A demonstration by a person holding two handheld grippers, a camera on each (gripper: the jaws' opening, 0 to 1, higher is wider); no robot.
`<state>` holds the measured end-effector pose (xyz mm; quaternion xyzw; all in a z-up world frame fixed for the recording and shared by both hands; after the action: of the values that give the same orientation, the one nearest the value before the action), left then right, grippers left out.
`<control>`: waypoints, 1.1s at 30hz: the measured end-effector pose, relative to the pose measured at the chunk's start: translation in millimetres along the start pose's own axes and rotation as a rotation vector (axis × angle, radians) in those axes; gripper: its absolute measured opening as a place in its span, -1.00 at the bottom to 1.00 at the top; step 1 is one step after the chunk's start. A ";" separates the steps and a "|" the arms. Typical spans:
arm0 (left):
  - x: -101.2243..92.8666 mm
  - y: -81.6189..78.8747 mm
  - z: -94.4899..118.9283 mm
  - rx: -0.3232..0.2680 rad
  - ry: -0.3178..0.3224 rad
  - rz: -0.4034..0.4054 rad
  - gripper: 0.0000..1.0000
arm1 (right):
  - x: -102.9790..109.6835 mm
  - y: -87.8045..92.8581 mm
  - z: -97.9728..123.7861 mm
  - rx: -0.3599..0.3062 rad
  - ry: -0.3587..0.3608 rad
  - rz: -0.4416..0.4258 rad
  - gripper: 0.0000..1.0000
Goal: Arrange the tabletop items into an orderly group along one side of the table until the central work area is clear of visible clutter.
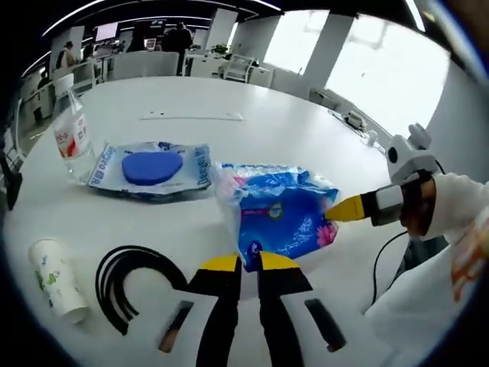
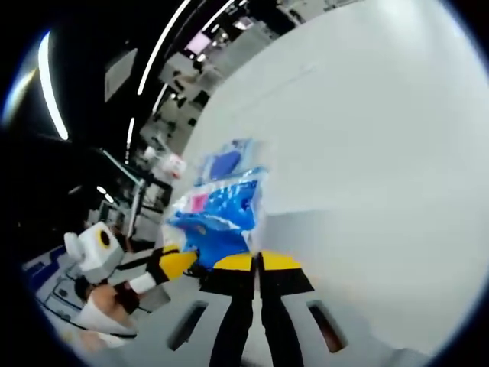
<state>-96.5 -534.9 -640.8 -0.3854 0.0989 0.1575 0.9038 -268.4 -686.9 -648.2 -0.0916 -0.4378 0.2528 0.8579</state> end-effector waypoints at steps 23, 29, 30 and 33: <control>-3.8 -12.8 -18.6 0.041 0.076 -0.018 -0.90 | -10.7 -3.2 12.0 -0.026 0.037 -0.030 -1.00; 2.7 -27.6 -30.5 0.047 0.077 -0.015 -0.91 | -14.9 -15.7 10.6 -0.046 0.048 -0.030 -1.00; 3.4 -29.9 -32.8 0.052 0.078 -0.019 -0.91 | -15.7 -19.2 9.2 -0.047 0.047 -0.027 -1.00; 2.3 -41.1 -40.4 0.059 0.078 -0.070 -0.92 | -17.8 -29.1 5.7 -0.057 0.057 -0.017 -1.00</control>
<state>-81.8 -590.7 -641.8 -0.3678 0.1250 0.1076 0.9152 -271.3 -721.3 -646.4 -0.1192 -0.4211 0.2302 0.8692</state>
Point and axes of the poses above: the point that each gripper's makers call its tool centre point, and the gripper's own axes: z roughly backward along the fingers, x roughly to its left, y roughly out of its underside, the point moved 10 cm from there along z, roughly backward along the fingers, and after that the axes turned 2 degrees about x, right-handed, at the moved point
